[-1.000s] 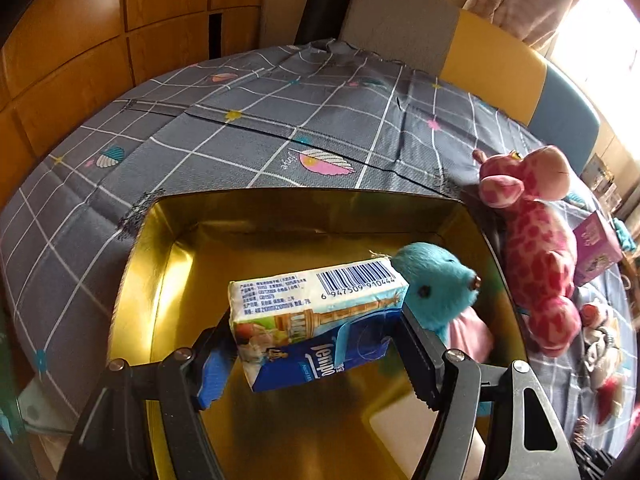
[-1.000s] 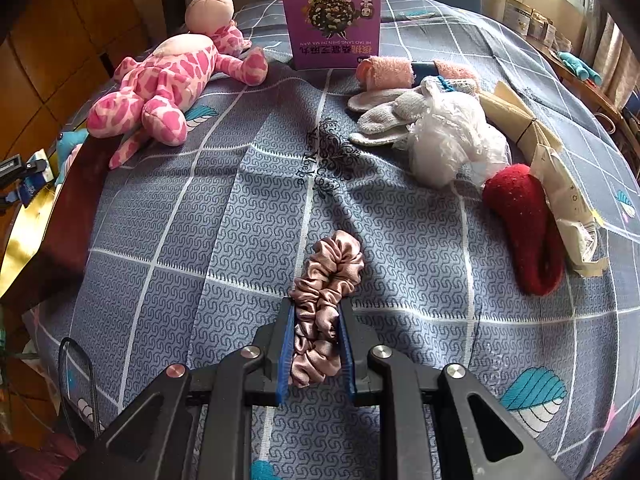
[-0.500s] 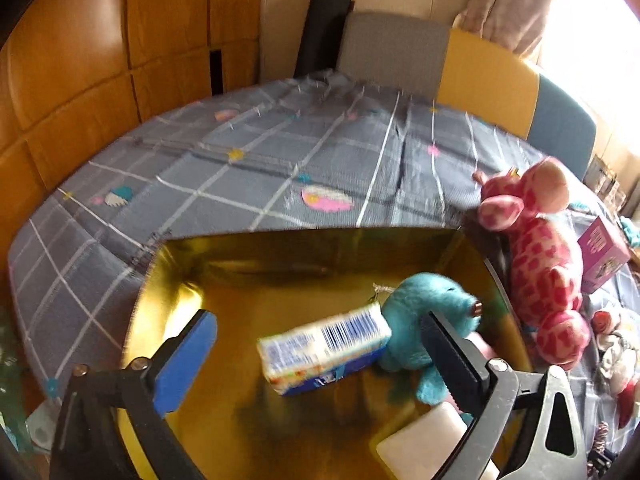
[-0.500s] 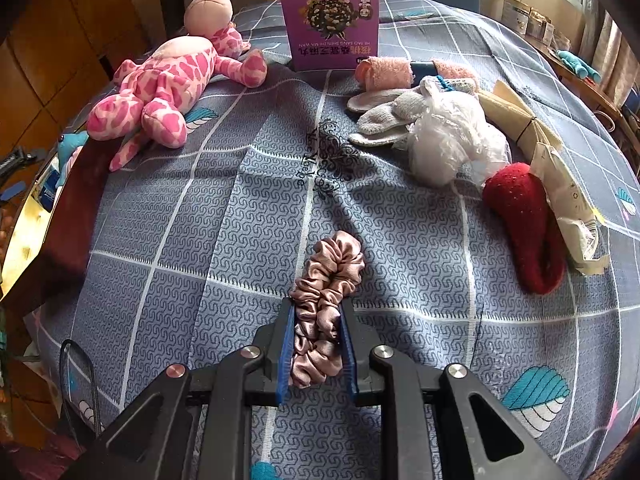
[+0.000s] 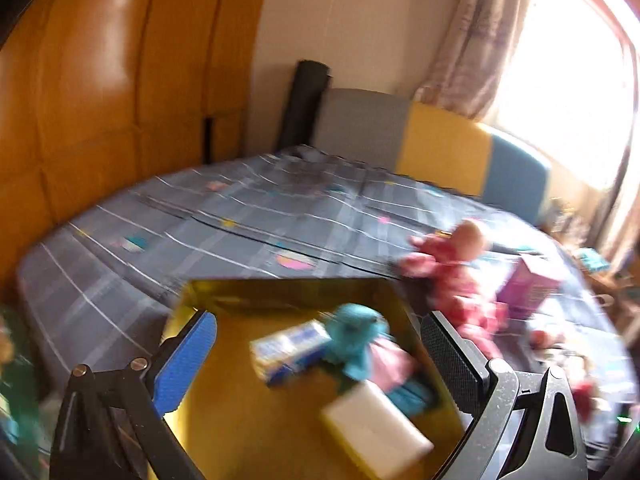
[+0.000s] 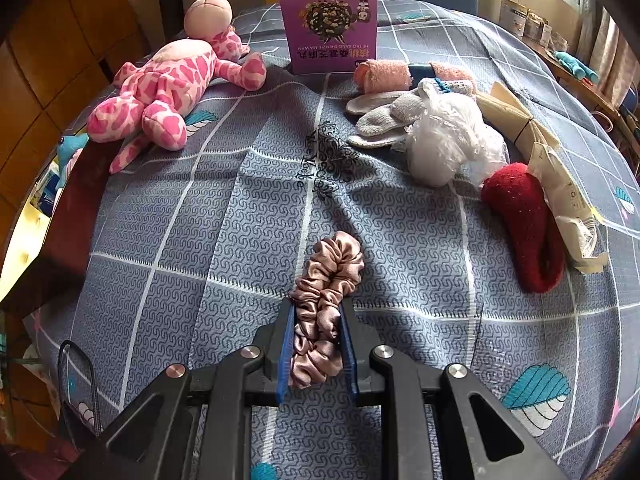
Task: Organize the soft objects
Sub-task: 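Carry the juice carton to the gold tray and open the left gripper, then carry the brown scrunchie to the gold tray and release it with the right gripper, then grasp the clear plastic bag with the left gripper while the right gripper moves to the pile, then lift the plastic bag with the left gripper while the right gripper grasps the pink towel roll, then carry the plastic bag into the gold tray and open the left gripper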
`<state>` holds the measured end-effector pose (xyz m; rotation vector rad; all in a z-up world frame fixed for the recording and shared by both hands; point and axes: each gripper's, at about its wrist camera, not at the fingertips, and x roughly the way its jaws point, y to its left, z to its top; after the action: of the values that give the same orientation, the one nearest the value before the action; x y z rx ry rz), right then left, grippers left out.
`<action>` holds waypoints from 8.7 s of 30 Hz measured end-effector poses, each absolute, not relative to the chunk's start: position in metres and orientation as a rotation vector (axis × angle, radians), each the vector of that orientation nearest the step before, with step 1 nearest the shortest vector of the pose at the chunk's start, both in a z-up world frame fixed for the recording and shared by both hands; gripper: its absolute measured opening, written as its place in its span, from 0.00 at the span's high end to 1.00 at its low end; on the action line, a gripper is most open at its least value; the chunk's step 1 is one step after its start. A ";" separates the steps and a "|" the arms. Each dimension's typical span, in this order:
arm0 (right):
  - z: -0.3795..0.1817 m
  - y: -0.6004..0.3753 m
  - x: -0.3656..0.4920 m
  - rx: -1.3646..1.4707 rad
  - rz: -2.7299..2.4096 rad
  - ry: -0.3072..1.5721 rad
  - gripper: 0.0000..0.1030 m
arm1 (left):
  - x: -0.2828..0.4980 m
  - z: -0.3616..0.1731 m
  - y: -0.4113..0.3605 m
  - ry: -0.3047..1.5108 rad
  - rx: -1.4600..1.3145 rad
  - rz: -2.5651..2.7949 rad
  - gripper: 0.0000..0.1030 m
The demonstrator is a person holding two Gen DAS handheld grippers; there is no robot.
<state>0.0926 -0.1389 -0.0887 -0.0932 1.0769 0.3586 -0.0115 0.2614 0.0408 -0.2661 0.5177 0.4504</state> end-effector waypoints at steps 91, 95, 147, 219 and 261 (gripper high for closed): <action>-0.037 0.133 0.063 -0.155 1.019 1.030 0.55 | -0.080 0.021 0.259 0.629 -0.274 0.517 0.00; -0.023 0.105 0.064 -0.132 0.960 0.969 0.54 | -0.079 0.023 0.254 0.624 -0.264 0.501 0.00; -0.015 -0.343 0.135 0.662 0.069 0.804 0.50 | 0.194 -0.037 -0.141 0.875 0.333 -0.438 0.17; -0.020 -0.199 0.309 0.460 0.147 1.084 0.61 | 0.120 -0.093 0.015 0.941 -0.132 -0.352 0.61; -0.085 -0.158 0.161 -0.095 0.389 1.143 0.62 | 0.032 0.010 0.079 0.761 -0.180 -0.059 0.61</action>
<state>0.1607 -0.1582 -0.0847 -0.0949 1.1426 0.3889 0.0319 0.0795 0.0099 -0.1802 0.7608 -0.0594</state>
